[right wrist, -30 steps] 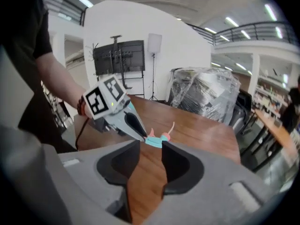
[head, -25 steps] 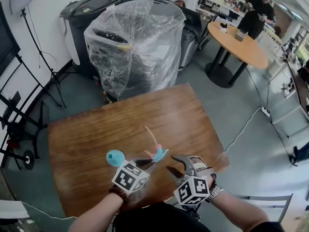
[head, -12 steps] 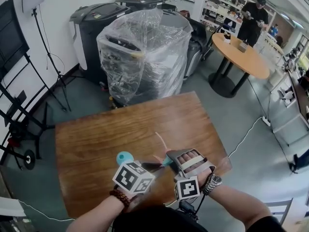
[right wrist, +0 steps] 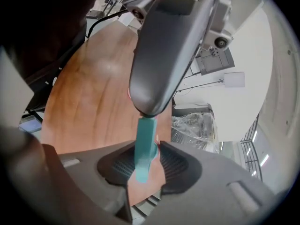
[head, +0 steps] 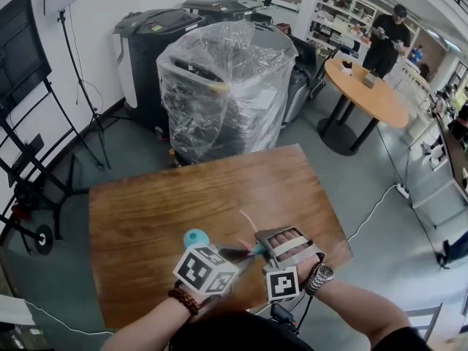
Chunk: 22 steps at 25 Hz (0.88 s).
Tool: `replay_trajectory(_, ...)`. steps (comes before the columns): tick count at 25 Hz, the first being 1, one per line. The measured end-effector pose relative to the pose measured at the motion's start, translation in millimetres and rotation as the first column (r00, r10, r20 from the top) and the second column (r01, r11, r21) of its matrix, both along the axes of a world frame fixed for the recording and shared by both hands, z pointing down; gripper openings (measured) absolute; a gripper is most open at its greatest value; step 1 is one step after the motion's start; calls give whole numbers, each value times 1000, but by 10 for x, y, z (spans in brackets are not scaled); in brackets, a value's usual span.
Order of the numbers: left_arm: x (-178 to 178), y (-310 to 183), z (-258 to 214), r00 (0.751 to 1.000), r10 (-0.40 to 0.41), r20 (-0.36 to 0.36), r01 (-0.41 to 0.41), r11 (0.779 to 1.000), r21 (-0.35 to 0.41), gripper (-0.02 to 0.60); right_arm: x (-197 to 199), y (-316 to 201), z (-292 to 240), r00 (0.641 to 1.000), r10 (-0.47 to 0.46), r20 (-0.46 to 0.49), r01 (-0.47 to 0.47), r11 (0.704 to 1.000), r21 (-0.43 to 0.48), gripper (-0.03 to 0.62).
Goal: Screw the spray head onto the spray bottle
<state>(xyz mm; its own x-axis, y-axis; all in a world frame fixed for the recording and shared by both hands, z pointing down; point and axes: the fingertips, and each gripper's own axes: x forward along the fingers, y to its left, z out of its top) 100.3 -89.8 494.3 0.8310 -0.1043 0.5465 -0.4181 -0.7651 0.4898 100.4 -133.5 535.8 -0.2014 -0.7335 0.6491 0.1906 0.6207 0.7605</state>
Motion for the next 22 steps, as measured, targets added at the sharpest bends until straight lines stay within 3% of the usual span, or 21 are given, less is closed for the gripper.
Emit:
replay_trajectory(4,-53,-43,-111,999,-20,-31,22,999,43,88,23,16,-10,999,30,22,-29,998,-49,120)
replay_trajectory(8,-130,-107,-221,998,-45,-46,50,993,104,186,37,-13,-21,986,94,135,-77,989,-128,120)
replay_trajectory(13,-380,-230,-362,995,-96,-23,99,959,266,243,33,-37,-150,916,267,298,-171,934,-313,120)
replay_trajectory(16,-600,-306,-449,989,-145,9,130,909,396,278,40,-76,-226,852,366,374,-201,889,-411,120)
replay_trajectory(19,-866,-398,-450,975,-215,59,148,821,552,330,53,-117,-332,780,456,429,-219,841,-494,120)
replay_trajectory(22,-1111,-462,-310,954,-288,89,175,770,614,389,60,-143,-443,699,539,470,-223,789,-573,120)
